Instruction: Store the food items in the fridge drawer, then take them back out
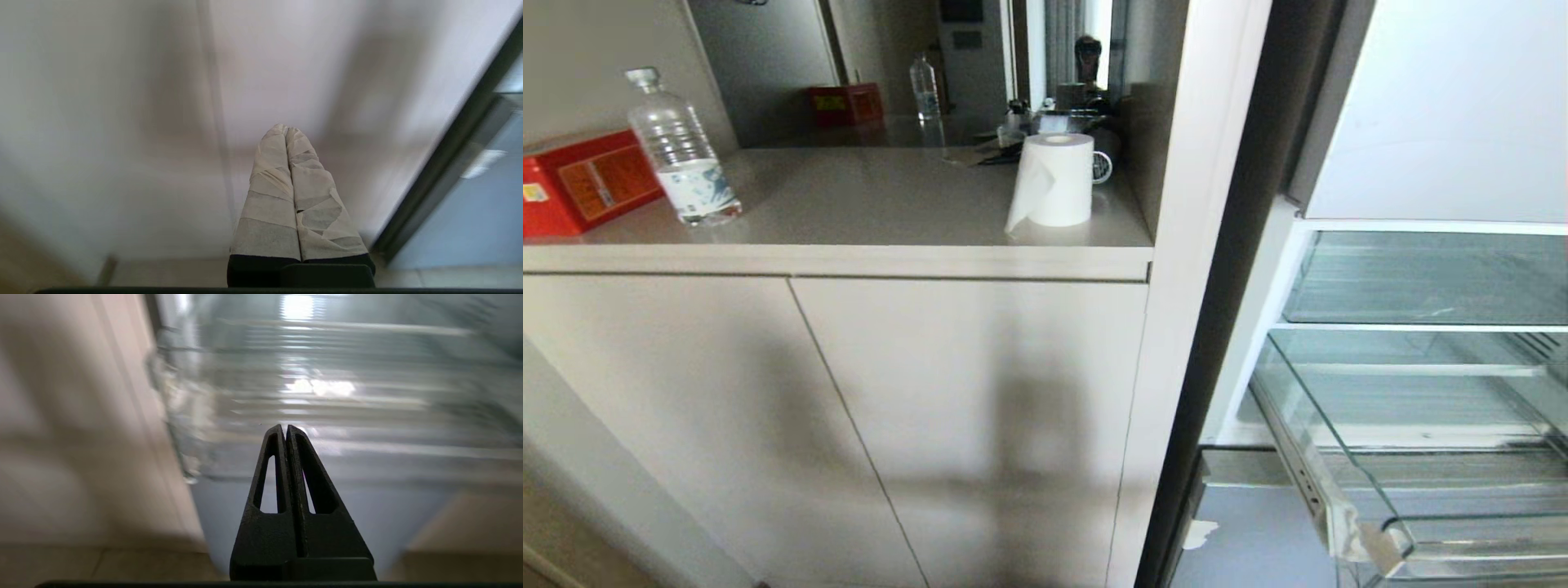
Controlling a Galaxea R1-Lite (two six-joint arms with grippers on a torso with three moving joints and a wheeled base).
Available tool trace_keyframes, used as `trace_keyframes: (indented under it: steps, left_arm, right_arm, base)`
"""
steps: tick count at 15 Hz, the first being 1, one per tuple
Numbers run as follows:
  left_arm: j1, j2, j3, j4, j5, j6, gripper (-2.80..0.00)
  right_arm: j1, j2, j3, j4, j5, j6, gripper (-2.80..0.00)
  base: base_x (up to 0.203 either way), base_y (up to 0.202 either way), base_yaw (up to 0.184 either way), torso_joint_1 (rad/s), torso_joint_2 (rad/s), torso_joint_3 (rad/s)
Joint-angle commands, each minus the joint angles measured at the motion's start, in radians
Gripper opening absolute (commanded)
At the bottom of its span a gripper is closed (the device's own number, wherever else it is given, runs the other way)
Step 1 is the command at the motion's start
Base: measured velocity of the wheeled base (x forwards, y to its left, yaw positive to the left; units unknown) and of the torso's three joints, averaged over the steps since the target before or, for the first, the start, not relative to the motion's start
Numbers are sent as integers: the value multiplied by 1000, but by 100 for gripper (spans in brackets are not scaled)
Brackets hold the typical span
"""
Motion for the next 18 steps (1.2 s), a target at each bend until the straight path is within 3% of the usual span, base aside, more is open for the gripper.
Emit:
trace_keyframes:
  steps: [1, 18]
  left_arm:
    - [1, 0, 0, 0, 1, 0, -280]
    - [1, 0, 0, 0, 1, 0, -280]
  right_arm:
    - [0, 1, 2, 0, 0, -1, -280]
    - [0, 1, 0, 0, 0, 5, -280]
  base:
    - [0, 6, -174, 3, 3, 7]
    - [-1, 7, -175, 2, 2, 2]
